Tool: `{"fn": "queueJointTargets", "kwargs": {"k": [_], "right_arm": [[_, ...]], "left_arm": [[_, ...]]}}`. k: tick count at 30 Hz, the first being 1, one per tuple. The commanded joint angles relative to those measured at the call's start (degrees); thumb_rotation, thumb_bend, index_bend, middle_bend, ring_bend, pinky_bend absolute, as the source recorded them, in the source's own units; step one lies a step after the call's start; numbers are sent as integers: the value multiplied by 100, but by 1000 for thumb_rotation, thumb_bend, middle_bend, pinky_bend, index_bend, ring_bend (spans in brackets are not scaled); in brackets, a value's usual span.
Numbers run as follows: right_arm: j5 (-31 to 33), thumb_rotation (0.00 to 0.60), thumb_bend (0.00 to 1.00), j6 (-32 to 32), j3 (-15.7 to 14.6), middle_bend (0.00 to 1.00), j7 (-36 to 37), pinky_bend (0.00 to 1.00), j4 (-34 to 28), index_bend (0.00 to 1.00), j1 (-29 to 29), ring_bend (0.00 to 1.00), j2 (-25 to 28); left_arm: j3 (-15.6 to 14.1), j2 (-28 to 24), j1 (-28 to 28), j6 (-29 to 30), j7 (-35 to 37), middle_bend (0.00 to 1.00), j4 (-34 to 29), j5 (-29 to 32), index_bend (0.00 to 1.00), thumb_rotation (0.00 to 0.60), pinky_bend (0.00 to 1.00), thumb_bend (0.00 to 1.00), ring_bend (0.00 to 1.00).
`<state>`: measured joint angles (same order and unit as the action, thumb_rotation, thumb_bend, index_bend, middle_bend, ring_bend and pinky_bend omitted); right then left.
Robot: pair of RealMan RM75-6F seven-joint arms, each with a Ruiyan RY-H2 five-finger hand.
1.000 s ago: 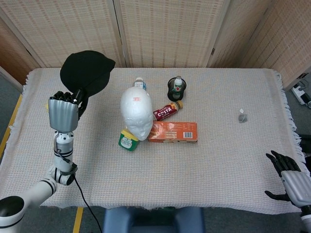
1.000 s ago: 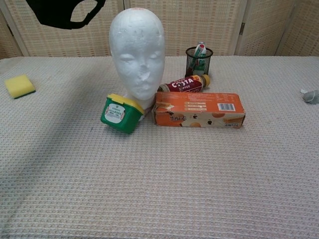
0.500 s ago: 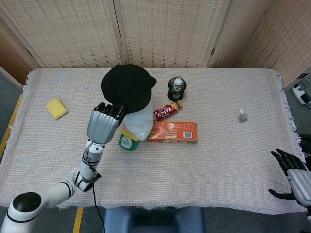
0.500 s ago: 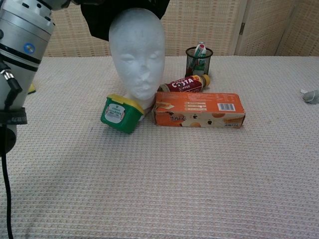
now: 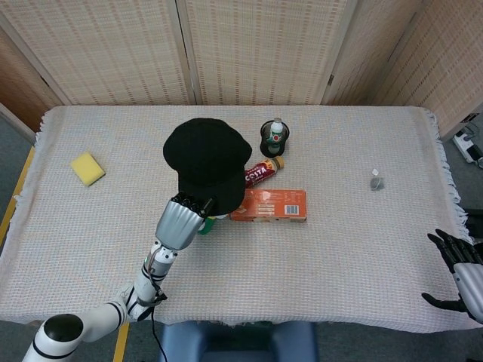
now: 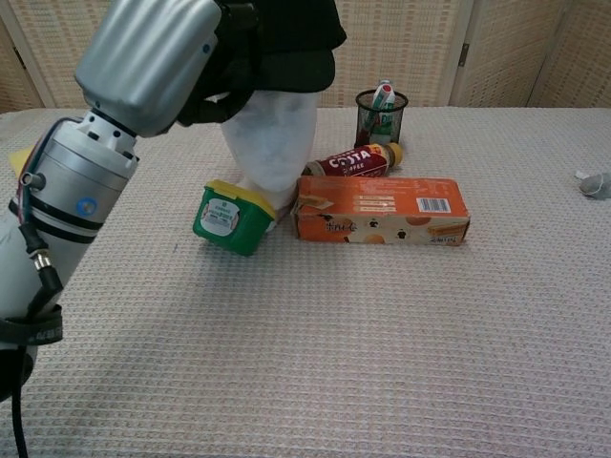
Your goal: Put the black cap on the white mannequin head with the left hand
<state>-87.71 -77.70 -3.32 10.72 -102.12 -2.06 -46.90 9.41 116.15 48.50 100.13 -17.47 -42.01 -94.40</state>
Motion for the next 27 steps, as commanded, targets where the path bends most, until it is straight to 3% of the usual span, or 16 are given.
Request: {"fn": "queueJointTargets", "kwargs": {"k": [1,8,13,23,25,27], "right_arm": [[0,600,67,7,0,0,-1,0,2,0,-2,0,0],[-5,600,68,13,-2,0,-46,0,-11,0,1,0,-11],[-30,600,68,52,-20,0,-130,0,-36,0,-11,0,-34],[-97,600,68,36,-46,0,-205,0,-65,0,0,0,-50],[-87,600,68,46,-46,0,-221,0,-68,0,-3,0,-57],[-88,600,66,64,-51,0,-248,0,-73,0,-9,0,-66]], "left_arm": [[-116,166,-110,-48,148,1000,233,-40,548,600,971,526,988],[-133,169,-218,-22,214,1000,231,-67,271,600,968,431,982],[-156,-90,-356,98,106,1000,-279,-138,92,600,959,322,962],[-517,-1159,-1184,593,-236,1000,-1955,-341,24,600,945,243,941],[-707,-1545,-1531,600,-309,1000,-2437,-244,19,600,926,217,914],[-908,-2002,-1901,521,-330,955,-2995,-31,29,600,880,178,827]]}}
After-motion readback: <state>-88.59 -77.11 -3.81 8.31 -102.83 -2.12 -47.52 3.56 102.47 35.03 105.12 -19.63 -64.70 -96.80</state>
